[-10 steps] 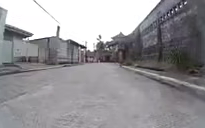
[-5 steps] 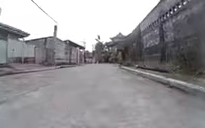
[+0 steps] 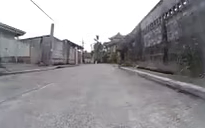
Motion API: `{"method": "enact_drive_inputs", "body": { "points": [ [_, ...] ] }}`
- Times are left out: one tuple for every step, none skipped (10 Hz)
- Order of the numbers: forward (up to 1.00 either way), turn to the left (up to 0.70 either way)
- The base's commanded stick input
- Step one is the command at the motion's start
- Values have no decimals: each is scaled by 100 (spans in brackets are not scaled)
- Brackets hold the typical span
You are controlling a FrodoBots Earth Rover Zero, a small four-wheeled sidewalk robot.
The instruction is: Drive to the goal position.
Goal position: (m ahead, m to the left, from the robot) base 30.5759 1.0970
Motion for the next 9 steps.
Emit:
{"method": "enact_drive_inputs", "body": {
  "points": [
    [94,-2],
    [94,-2],
    [94,-2],
    [94,-4],
    [94,-24],
    [94,-33],
    [94,-30],
    [94,-23],
    [94,-1]
  ]
}}
